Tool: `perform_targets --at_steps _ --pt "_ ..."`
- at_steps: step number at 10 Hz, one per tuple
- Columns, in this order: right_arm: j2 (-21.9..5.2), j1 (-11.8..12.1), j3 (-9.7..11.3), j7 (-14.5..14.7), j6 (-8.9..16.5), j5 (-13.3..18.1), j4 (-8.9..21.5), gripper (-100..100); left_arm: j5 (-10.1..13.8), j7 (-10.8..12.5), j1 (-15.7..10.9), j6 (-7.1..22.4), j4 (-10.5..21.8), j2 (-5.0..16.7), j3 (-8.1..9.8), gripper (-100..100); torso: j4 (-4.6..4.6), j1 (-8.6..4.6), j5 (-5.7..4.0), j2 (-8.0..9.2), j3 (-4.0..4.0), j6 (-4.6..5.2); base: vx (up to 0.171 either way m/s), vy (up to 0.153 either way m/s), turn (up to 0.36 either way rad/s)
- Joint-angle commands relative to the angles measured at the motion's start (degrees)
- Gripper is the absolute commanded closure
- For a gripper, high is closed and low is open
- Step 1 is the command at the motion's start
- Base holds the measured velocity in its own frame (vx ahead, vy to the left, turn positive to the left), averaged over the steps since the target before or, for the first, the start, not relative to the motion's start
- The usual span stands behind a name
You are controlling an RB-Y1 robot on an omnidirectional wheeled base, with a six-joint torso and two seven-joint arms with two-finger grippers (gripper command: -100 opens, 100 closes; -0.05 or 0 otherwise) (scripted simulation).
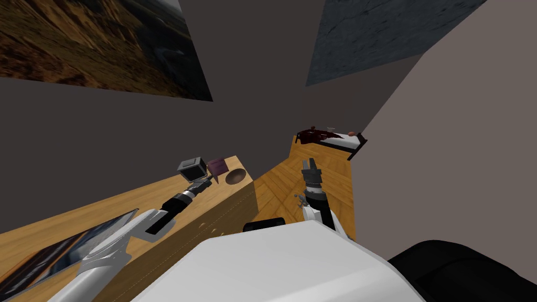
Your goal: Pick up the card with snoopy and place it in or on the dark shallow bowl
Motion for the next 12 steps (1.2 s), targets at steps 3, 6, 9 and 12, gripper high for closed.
perform_targets --at_steps 3,6,9,12 --pt "0.0 0.0 0.0 0.0 0.0 0.0 0.0 0 0.9 -1.9 -1.6 -0.2 1.4 -1.1 -0.24 -100 0.0 0.01 0.0 -0.02 -0.01 0.01 -0.024 0.007 0.01" --pt "0.0 0.0 0.0 0.0 0.0 0.0 0.0 0 2.3 -5.0 -4.1 -0.5 3.7 -3.0 -0.65 -100 0.12 0.05 0.02 0.55 0.31 0.0 -0.151 0.022 0.017" --pt "0.0 0.0 0.0 0.0 0.0 0.0 0.0 0 4.2 -9.0 -7.3 -0.8 6.8 -5.6 -1.09 -100 0.12 0.11 0.04 0.53 0.31 0.0 -0.157 0.029 0.017" --pt "0.0 0.0 0.0 0.0 0.0 0.0 0.0 0 6.5 -13.6 -10.9 -1.0 10.4 -8.5 -1.48 -100 0.21 0.07 0.02 0.91 0.53 -0.01 -0.242 0.027 0.023"
